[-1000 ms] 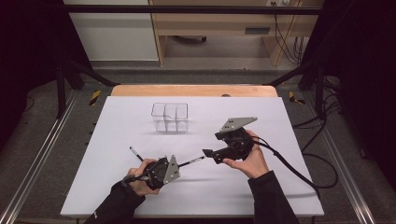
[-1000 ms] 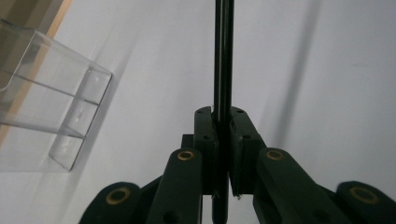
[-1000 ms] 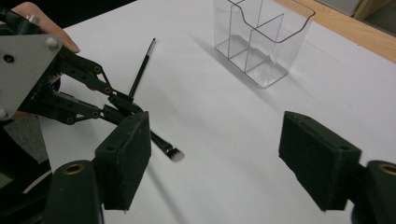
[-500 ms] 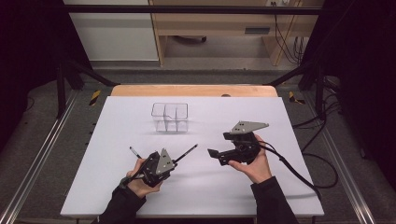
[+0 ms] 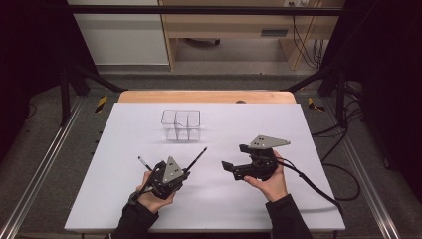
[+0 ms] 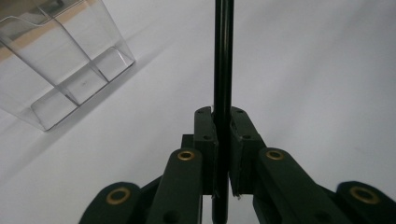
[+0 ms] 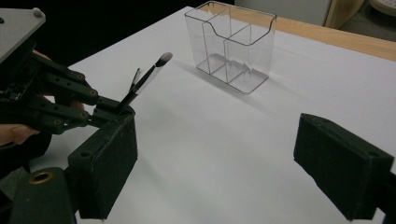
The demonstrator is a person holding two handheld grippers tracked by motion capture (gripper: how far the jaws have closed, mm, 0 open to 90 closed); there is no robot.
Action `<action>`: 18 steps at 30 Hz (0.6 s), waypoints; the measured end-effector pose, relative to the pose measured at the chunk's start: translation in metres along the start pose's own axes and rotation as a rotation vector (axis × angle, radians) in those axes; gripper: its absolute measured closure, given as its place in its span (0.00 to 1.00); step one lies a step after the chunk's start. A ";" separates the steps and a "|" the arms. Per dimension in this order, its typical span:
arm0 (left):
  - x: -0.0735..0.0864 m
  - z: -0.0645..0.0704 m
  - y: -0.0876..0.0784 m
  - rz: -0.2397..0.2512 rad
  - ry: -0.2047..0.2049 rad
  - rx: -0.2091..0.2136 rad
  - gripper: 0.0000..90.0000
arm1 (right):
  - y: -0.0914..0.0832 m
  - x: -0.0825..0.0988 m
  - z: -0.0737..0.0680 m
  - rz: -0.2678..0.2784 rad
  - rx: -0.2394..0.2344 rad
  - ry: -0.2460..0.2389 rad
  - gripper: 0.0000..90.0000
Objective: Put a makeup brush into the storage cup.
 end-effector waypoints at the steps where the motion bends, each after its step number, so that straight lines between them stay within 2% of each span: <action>1: 0.000 0.000 0.000 0.011 -0.016 -0.002 0.92 | 0.001 0.001 -0.001 0.001 0.001 0.005 0.16; 7: 0.002 0.001 -0.002 0.043 -0.068 -0.026 0.92 | 0.004 0.004 -0.004 0.034 0.011 0.028 0.15; 13: 0.004 0.000 -0.001 0.060 -0.126 -0.026 0.92 | 0.011 0.008 -0.008 0.066 0.019 0.053 0.15; 18: 0.005 0.000 0.001 0.068 -0.169 -0.026 0.92 | 0.017 0.009 -0.010 0.105 0.014 0.101 0.15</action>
Point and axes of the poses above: each handheld gripper's, and its own axes: y roughly forward along the jaws, x roughly out of its underside, z roughly to its right, the point moved 2 cm from there along y, roughly forward along the jaws, and after that the axes turned 8 degrees about z, right-handed, at the moved point
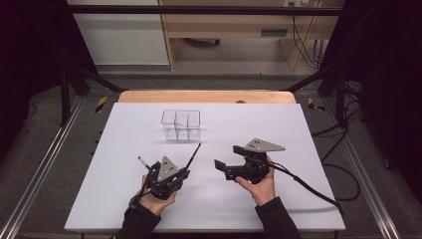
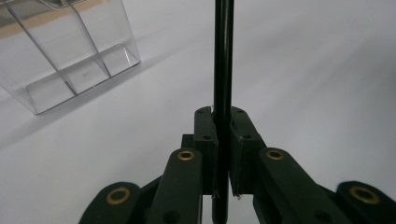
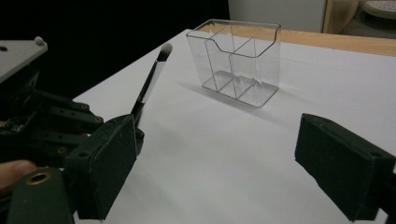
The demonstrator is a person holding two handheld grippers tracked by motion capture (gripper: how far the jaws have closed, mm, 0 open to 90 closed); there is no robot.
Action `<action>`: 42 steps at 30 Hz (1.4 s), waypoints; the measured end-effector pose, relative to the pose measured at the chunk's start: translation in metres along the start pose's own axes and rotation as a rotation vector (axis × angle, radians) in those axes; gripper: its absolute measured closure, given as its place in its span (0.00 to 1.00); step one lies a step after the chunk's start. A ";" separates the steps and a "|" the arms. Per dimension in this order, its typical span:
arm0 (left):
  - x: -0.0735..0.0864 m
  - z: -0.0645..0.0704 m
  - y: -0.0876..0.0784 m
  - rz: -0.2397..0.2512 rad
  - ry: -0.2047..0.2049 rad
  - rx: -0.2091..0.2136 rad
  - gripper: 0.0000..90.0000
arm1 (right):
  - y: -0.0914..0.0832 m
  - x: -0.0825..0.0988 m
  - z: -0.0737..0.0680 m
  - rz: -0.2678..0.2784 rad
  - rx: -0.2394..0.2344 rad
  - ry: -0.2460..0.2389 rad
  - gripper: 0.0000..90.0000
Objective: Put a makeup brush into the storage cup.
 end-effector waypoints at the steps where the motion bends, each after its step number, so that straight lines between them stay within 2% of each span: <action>1: 0.000 0.000 0.000 0.003 -0.006 -0.002 0.92 | 0.001 0.000 0.000 0.005 -0.005 0.012 0.15; 5: -0.001 0.001 0.002 0.014 -0.037 -0.004 0.92 | 0.004 0.001 -0.002 0.026 -0.009 0.052 0.15; 11: -0.003 0.003 0.005 0.029 -0.066 -0.001 0.92 | 0.009 0.004 -0.002 0.030 -0.004 0.079 0.15; 18: -0.009 0.011 0.008 0.044 -0.081 0.011 0.92 | 0.014 0.007 -0.002 0.031 0.000 0.100 0.16; 24: -0.012 0.021 0.013 0.048 -0.073 0.017 0.92 | 0.014 0.007 -0.003 0.051 -0.004 0.112 0.17; 28: -0.014 0.025 0.017 0.055 -0.087 0.021 0.92 | 0.015 0.007 -0.004 0.064 -0.015 0.131 0.20; 33: -0.013 0.033 0.020 0.051 -0.075 0.024 0.92 | 0.016 0.007 -0.005 0.078 -0.027 0.156 0.25; 42: -0.008 0.043 0.026 0.047 -0.078 0.033 0.92 | 0.019 0.009 -0.006 0.084 -0.031 0.204 0.39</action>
Point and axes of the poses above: each handheld gripper's, and its own axes: y roughly forward along the jaws, x roughly out of its underside, z roughly to its right, the point moved 2 cm from there along y, roughly forward along the jaws, and after that the axes turned 8 degrees about z, right-handed, at the moved point
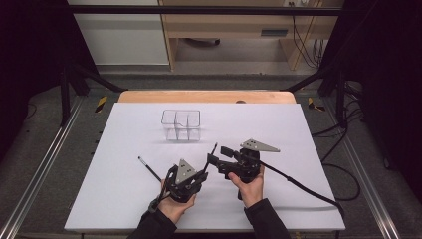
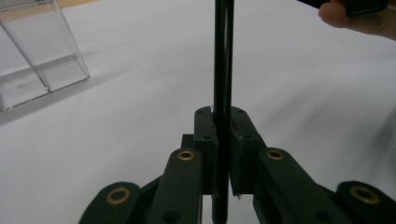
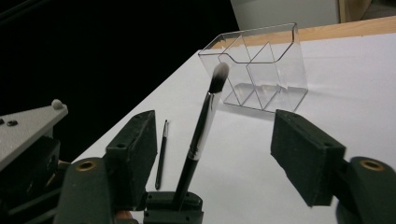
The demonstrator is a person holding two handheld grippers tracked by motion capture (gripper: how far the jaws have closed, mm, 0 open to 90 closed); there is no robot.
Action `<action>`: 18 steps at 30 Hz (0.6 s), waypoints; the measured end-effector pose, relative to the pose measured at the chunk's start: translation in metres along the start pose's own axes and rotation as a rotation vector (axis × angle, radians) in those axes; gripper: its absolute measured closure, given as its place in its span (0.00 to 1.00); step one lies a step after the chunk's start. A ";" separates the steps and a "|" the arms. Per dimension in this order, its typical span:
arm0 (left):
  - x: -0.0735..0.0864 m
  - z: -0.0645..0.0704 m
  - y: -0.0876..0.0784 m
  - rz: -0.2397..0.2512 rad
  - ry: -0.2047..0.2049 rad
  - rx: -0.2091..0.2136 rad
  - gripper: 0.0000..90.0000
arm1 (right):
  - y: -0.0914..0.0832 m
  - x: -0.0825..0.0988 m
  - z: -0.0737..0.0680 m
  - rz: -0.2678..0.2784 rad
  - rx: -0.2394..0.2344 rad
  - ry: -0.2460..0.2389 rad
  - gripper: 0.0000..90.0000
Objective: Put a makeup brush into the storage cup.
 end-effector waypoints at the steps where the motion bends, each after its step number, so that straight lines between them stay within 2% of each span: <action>1: 0.001 0.001 0.001 -0.001 -0.002 0.000 0.92 | 0.000 0.000 0.000 0.002 0.000 0.005 0.40; 8: 0.002 0.004 0.001 0.008 -0.013 0.003 0.92 | 0.002 0.002 0.000 -0.003 0.004 0.025 0.54; 18: 0.004 0.008 0.002 0.008 -0.006 0.010 0.92 | 0.003 0.004 -0.001 -0.007 -0.005 0.042 0.75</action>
Point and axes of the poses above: each handheld gripper's, and its own axes: y roughly forward along the jaws, x roughly out of its underside, z roughly to its right, the point moved 2 cm from there along y, roughly forward along the jaws, and after that the axes turned 8 degrees about z, right-handed, at the moved point
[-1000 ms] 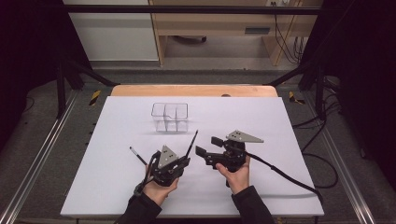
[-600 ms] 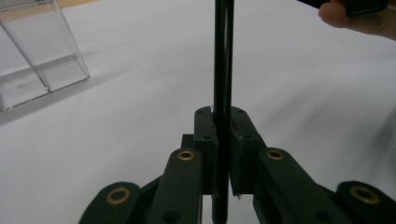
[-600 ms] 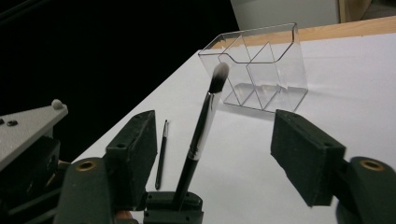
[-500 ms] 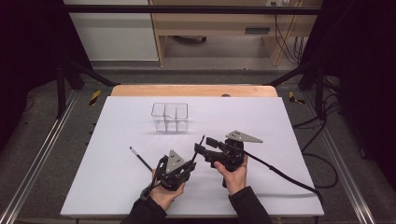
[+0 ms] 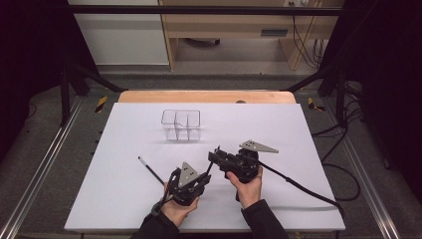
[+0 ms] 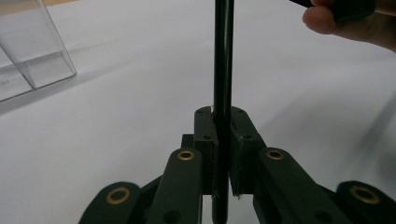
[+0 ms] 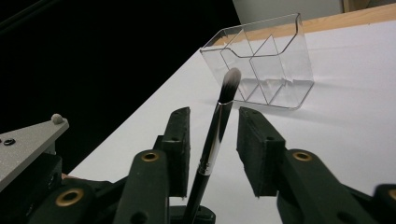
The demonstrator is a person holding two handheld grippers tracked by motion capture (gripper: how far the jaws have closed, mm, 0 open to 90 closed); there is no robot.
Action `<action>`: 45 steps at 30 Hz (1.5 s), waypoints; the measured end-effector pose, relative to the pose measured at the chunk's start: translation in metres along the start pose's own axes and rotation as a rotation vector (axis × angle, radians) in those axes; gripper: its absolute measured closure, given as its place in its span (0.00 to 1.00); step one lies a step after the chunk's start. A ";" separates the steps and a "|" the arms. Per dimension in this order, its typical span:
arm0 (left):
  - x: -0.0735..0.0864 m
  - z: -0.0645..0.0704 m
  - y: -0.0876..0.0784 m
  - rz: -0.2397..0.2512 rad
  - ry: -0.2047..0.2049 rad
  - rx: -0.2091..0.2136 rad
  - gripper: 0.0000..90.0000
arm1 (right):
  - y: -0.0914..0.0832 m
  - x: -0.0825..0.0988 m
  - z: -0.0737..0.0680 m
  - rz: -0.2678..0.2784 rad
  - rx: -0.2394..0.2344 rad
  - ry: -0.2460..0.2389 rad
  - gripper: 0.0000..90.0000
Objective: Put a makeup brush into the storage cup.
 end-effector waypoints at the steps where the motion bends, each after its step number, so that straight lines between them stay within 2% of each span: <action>1: 0.000 0.001 0.000 -0.001 0.001 0.001 0.92 | 0.000 0.000 0.000 0.001 -0.004 0.002 0.76; 11: 0.001 0.003 0.000 -0.001 0.005 0.005 0.92 | -0.001 0.000 -0.002 0.005 -0.017 0.015 0.89; 23: 0.002 0.003 0.001 -0.001 0.007 0.022 0.91 | -0.003 -0.001 -0.003 0.002 -0.068 0.016 0.93; 27: -0.001 0.002 0.001 0.004 0.020 0.028 0.75 | -0.004 -0.002 -0.004 -0.002 -0.079 0.012 0.94; 32: -0.009 0.000 -0.002 0.019 0.045 0.015 0.56 | -0.006 -0.002 -0.004 -0.008 -0.081 -0.010 0.94; 35: -0.014 0.000 -0.004 0.013 0.071 0.007 0.50 | -0.006 -0.002 -0.004 -0.014 -0.082 -0.022 0.94; 38: -0.018 -0.002 -0.005 0.006 0.073 0.007 0.49 | -0.006 -0.002 -0.005 -0.014 -0.085 -0.034 0.94; 40: -0.022 -0.003 -0.005 0.004 0.061 0.020 0.54 | -0.006 -0.002 -0.005 -0.011 -0.084 -0.044 0.94; 45: -0.032 -0.002 -0.001 0.020 0.055 0.018 0.61 | -0.006 -0.001 -0.006 -0.016 -0.094 -0.064 0.94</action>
Point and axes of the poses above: each handheld gripper's, and its own axes: y roughly forward along the jaws, x roughly out of its underside, z roughly to its right, the point moved 2 cm from there along y, roughly forward along the jaws, and after that the axes turned 8 degrees about z, right-handed, at the moved point
